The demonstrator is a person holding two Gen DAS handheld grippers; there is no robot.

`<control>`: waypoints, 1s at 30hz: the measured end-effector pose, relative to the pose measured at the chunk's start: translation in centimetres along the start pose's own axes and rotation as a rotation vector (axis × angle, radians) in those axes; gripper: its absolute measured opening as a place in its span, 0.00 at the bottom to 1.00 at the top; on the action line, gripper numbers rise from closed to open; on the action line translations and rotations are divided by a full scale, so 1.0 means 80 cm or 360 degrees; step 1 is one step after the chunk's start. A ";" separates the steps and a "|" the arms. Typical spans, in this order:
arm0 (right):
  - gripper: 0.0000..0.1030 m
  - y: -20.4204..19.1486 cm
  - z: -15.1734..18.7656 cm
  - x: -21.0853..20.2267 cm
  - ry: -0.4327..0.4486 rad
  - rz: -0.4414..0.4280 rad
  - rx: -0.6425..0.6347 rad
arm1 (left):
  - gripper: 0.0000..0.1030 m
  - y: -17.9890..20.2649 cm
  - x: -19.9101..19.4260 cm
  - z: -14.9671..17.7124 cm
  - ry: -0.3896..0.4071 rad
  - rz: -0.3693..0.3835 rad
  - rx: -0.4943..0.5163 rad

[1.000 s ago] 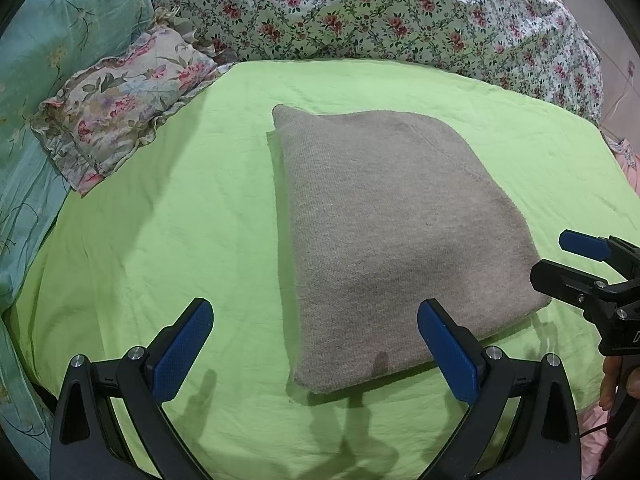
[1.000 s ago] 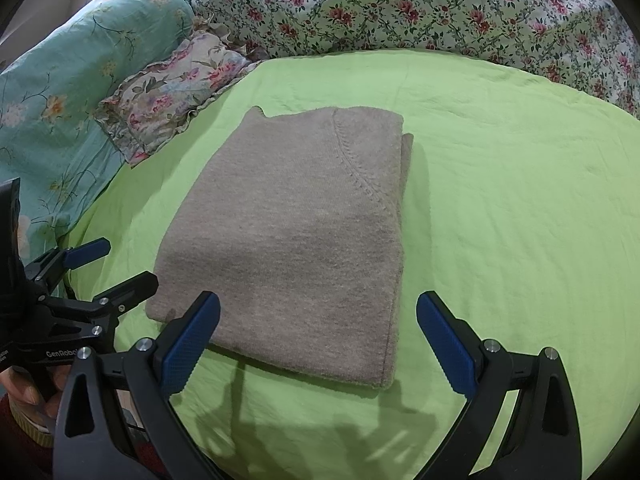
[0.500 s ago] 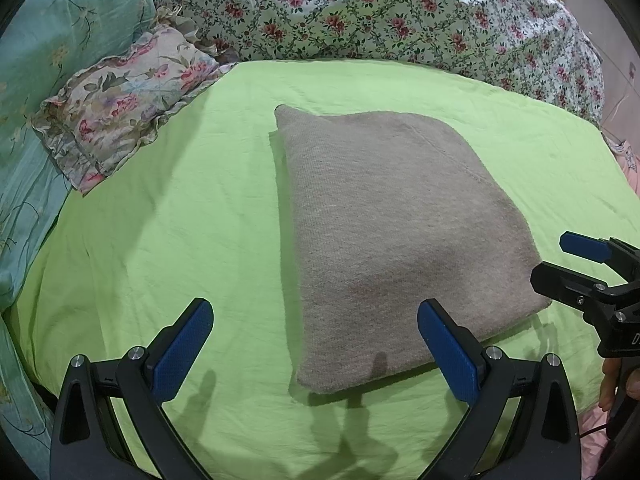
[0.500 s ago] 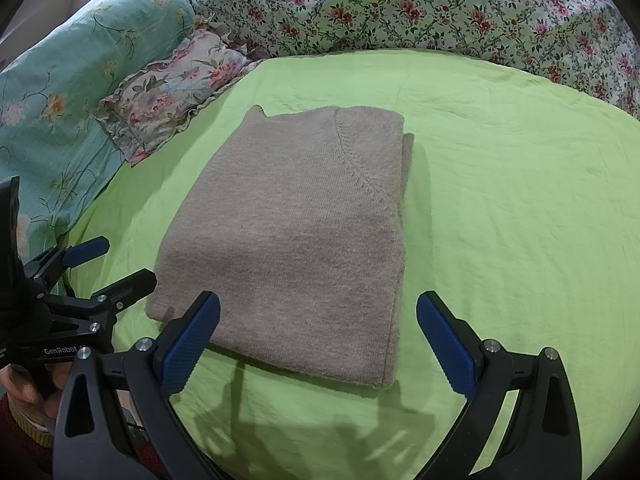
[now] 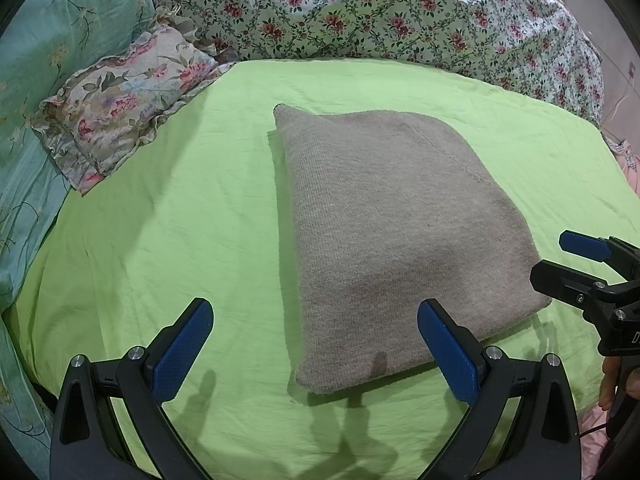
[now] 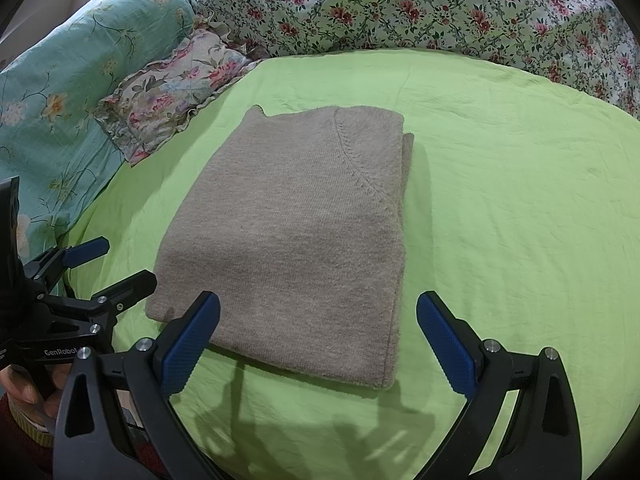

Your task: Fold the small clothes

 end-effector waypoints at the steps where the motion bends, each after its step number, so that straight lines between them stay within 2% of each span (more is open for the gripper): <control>1: 0.96 0.001 0.000 0.000 -0.0001 0.0000 -0.0002 | 0.99 0.000 0.000 0.000 0.0000 0.0000 0.0000; 30: 0.96 0.000 -0.003 0.000 -0.0007 0.0002 -0.0008 | 0.99 -0.002 0.003 -0.004 0.0000 0.0006 0.0001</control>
Point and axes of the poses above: each gripper's, at about its wrist camera, not at the fingertips, and x roughly the way its jaws point, y to its right, z to its underside, the point moved 9 cm from there along x, roughly the way its jaws point, and after that the axes turned 4 degrees about -x, right-handed, at the moved point
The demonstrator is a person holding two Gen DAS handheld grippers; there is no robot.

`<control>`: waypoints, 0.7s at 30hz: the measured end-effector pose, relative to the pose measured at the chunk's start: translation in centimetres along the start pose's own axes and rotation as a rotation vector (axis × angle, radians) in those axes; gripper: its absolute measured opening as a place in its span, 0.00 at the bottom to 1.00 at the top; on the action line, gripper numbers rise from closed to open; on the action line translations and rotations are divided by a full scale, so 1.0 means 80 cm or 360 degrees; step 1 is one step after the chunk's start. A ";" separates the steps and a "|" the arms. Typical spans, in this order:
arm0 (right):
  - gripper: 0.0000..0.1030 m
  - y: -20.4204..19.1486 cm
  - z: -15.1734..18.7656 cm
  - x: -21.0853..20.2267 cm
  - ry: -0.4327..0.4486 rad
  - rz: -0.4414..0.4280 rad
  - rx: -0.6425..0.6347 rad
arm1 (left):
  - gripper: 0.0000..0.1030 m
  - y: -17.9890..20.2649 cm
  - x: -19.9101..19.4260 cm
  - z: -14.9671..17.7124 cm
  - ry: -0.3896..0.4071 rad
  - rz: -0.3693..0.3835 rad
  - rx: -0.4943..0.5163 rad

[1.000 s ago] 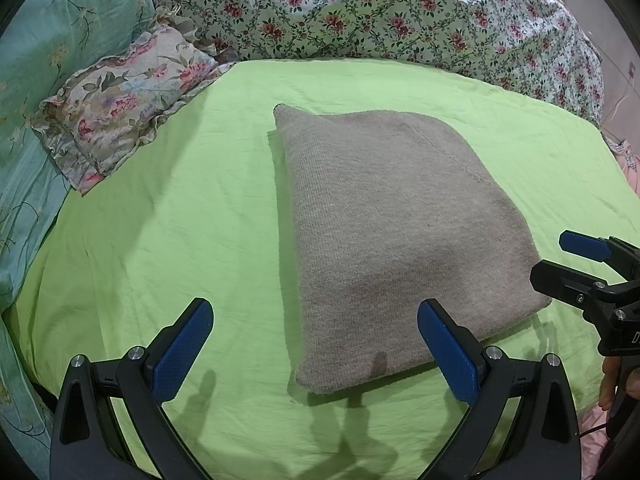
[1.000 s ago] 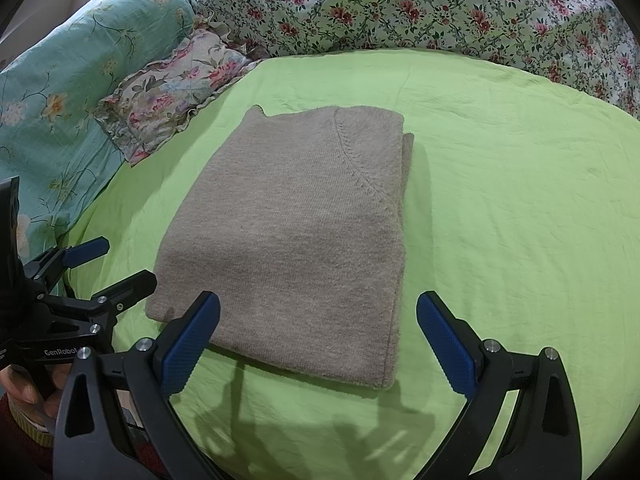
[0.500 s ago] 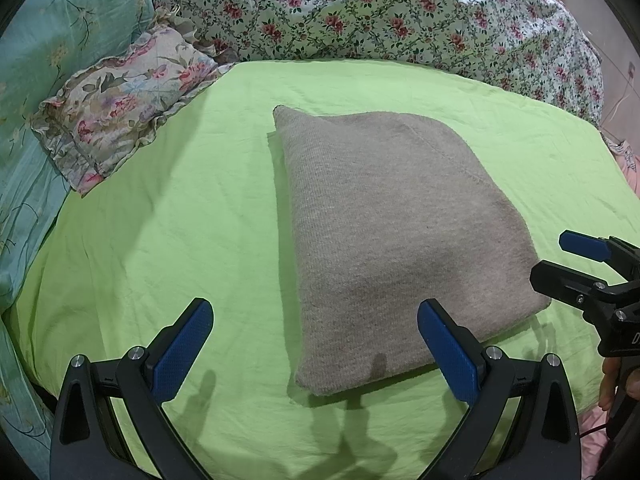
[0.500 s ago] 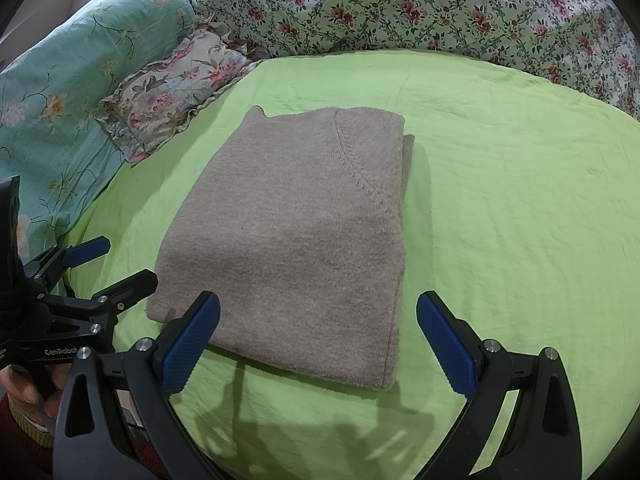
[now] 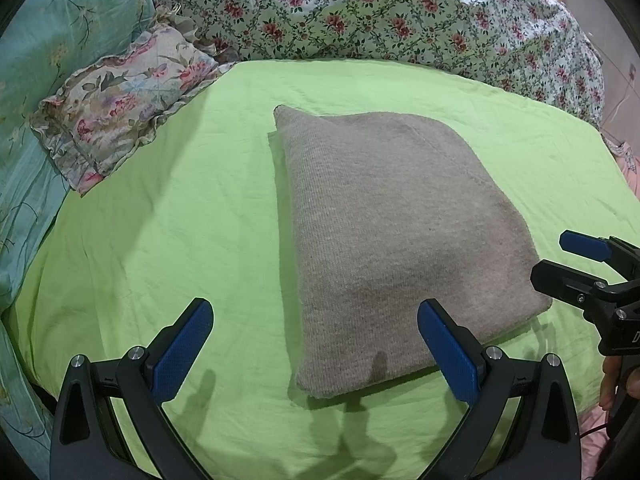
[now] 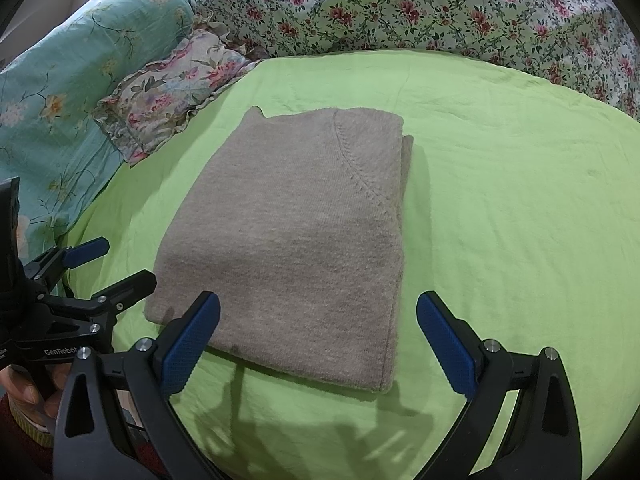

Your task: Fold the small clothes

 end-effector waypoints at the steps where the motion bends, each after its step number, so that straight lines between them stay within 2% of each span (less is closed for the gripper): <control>1: 0.96 0.000 0.000 0.000 -0.0001 0.0000 -0.0001 | 0.99 0.000 0.000 0.000 0.0000 0.0000 0.0000; 21: 0.96 0.005 -0.008 0.004 -0.0008 -0.0005 -0.0006 | 0.99 0.000 0.003 -0.006 -0.0006 0.0000 0.0005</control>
Point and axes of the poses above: each gripper's, at about its wrist camera, not at the fingertips, and x roughly the way its jaws point, y to its right, z to its underside, the point moved 9 cm from there along x, roughly the way its jaws point, and after that the axes turned 4 degrees about -x, right-handed, at the moved point
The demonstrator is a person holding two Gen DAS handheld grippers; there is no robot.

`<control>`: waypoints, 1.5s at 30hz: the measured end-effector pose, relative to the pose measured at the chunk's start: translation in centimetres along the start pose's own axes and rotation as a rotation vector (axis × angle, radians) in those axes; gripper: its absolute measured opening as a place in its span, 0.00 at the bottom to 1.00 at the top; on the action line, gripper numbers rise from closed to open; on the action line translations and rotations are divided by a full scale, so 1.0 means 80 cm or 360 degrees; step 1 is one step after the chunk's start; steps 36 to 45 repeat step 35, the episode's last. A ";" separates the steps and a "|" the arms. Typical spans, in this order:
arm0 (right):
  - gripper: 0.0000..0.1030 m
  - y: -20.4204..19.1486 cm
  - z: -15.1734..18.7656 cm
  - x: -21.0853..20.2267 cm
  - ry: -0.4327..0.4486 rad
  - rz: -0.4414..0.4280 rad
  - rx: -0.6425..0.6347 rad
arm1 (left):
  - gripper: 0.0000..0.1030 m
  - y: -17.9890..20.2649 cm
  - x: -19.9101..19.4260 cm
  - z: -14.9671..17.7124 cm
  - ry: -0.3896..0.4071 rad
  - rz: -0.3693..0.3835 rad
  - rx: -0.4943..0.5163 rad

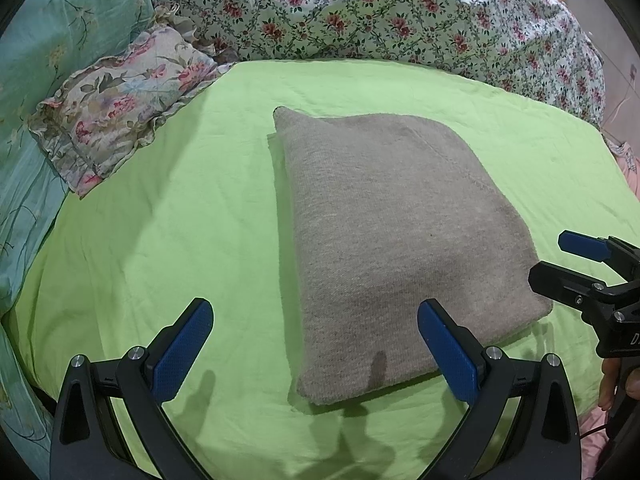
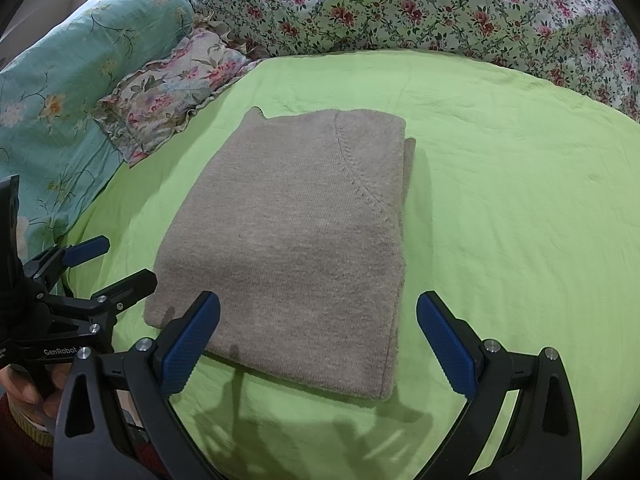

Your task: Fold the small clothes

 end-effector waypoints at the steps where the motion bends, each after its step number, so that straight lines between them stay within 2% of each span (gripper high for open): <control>1: 0.96 0.001 0.000 0.000 0.0000 0.0000 -0.0001 | 0.99 0.000 0.000 0.000 0.0000 0.0000 0.0002; 16: 0.96 0.004 -0.002 0.001 0.0009 0.0001 0.0005 | 0.99 0.004 0.003 -0.007 0.0009 0.0007 0.0020; 30: 0.96 0.020 -0.014 0.010 0.0006 -0.0001 0.0040 | 0.99 -0.013 0.011 -0.024 0.0011 -0.0016 -0.0046; 45: 0.96 0.024 -0.015 0.017 -0.0003 0.0005 0.0048 | 0.99 -0.014 0.018 -0.019 -0.0014 -0.0015 -0.0066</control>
Point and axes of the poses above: each gripper's, at about its wrist camera, not at the fingertips, and x roughly the way its jaws point, y to its right, z to its underside, the point moved 9 cm from there along x, roughly the way its jaws point, and after that the axes turned 4 degrees about -x, right-handed, at the moved point
